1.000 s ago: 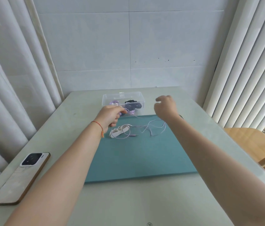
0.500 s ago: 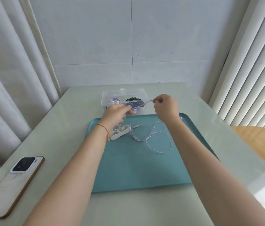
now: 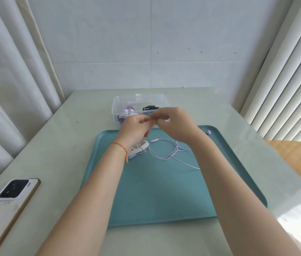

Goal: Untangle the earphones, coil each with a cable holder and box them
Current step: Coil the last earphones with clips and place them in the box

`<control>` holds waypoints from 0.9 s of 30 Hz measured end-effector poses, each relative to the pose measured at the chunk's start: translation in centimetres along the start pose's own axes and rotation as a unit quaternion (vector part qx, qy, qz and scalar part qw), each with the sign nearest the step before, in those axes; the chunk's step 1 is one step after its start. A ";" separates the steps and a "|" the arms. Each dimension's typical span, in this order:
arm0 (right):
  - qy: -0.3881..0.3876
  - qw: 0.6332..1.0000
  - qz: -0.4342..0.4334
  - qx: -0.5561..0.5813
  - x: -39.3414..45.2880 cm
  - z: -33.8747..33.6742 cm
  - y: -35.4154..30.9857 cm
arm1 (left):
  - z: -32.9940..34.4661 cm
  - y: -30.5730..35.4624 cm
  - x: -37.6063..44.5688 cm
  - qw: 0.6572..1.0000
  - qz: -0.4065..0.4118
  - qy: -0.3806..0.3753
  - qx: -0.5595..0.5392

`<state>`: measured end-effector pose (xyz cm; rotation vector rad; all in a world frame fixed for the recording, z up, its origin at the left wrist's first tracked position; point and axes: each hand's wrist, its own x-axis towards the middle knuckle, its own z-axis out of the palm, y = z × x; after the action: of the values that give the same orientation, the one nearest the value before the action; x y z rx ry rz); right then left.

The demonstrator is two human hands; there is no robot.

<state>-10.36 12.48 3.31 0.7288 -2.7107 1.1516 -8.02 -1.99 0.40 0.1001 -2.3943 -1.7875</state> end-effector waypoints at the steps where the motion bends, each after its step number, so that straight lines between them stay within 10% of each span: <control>1: -0.011 1.000 -0.007 -0.024 -0.1 0.1 0.0 | -0.1 0.0 -0.1 1.000 -0.003 -0.006 0.006; 5: 0.004 1.000 0.003 -0.013 0.0 -0.1 0.6 | -0.4 0.0 -0.3 0.999 -0.025 -0.040 -0.021; 11: 0.242 0.965 0.100 -0.031 0.5 -2.6 3.2 | -1.0 -0.1 -0.5 0.995 -0.027 -0.093 -0.035; 22: -0.001 1.000 -0.004 -0.026 -0.2 -1.2 0.5 | -0.7 0.8 -1.0 0.991 -0.044 -0.095 -0.083; 27: 0.002 1.000 -0.001 -0.004 -0.2 -0.7 0.3 | -0.8 1.3 -0.8 0.973 -0.110 -0.109 -0.170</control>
<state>-10.39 13.23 3.50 0.7276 -2.7099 1.1397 -7.05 -2.22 1.79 0.1381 -2.2421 -2.4008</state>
